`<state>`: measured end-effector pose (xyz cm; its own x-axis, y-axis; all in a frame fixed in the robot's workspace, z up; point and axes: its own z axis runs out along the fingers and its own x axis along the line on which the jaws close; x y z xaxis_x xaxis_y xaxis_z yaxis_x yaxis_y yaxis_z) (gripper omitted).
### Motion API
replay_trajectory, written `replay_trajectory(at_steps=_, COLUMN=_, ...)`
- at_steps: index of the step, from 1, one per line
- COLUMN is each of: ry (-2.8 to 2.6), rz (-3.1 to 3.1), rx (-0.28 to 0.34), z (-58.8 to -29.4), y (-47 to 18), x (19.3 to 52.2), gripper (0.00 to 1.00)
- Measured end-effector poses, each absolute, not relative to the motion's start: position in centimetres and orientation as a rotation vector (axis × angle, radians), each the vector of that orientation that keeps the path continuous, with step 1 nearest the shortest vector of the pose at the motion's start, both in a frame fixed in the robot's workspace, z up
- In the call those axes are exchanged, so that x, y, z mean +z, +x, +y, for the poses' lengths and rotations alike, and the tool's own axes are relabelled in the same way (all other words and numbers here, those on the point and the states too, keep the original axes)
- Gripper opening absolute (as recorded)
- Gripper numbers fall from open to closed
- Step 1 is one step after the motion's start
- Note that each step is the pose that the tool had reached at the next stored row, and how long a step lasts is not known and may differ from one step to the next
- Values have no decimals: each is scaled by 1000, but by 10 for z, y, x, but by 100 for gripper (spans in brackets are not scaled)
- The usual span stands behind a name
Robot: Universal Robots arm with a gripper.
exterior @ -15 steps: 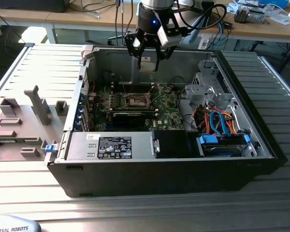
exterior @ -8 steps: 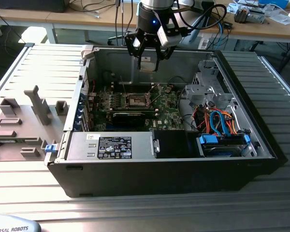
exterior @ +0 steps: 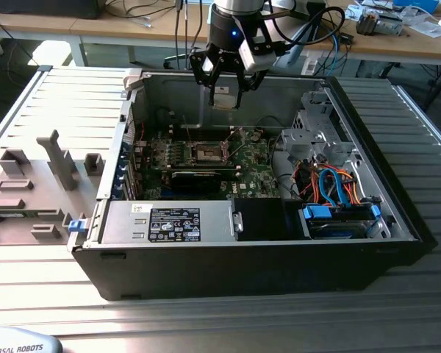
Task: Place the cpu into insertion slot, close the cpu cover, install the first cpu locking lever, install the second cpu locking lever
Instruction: 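Place the cpu into insertion slot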
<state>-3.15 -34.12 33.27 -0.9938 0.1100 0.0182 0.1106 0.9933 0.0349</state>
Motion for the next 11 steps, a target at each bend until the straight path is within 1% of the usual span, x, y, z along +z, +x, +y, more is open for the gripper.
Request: replay_trajectory(at_steps=11, ry=-184, rz=-3120, rx=-56, z=-341, y=-32, x=333, gripper=54)
